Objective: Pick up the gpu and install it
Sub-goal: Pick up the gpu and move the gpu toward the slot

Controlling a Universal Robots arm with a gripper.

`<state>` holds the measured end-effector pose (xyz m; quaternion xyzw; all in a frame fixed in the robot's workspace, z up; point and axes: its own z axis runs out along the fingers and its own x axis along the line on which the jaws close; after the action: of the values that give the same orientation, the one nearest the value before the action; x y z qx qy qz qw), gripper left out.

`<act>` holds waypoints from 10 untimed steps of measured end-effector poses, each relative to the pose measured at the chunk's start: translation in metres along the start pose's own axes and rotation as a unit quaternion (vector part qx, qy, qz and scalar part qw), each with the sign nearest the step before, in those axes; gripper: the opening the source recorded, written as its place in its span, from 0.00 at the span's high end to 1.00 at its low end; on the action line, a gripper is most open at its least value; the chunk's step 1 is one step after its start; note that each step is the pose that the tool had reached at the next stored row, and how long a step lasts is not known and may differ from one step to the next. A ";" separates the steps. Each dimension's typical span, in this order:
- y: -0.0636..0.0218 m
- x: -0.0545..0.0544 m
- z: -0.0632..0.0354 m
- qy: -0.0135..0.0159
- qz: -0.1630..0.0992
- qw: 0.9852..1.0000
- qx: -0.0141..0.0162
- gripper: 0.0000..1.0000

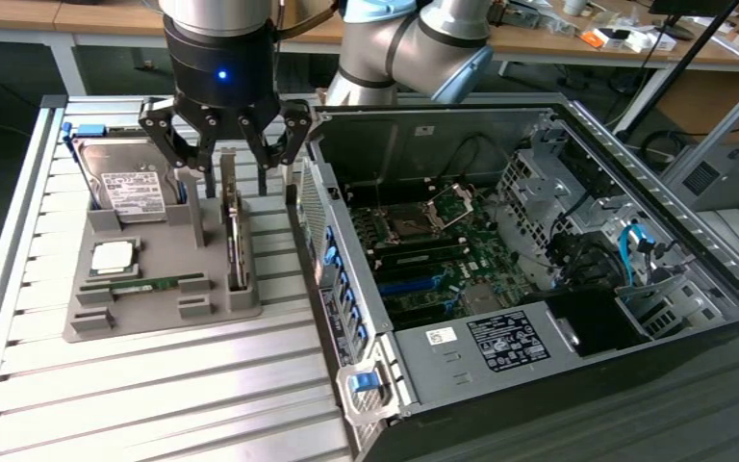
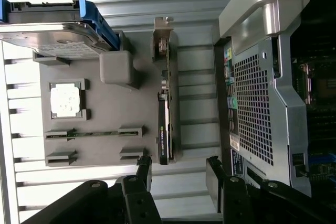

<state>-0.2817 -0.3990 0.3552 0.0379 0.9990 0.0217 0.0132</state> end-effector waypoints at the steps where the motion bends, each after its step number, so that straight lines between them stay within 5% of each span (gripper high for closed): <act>1: 0.0000 0.000 0.0002 0.000 0.000 1.000 0.000 0.46; 10: -0.0003 0.000 0.0068 0.000 0.000 1.000 0.000 0.46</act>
<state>-0.2817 -0.3990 0.3483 0.0379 0.9990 0.0217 0.0132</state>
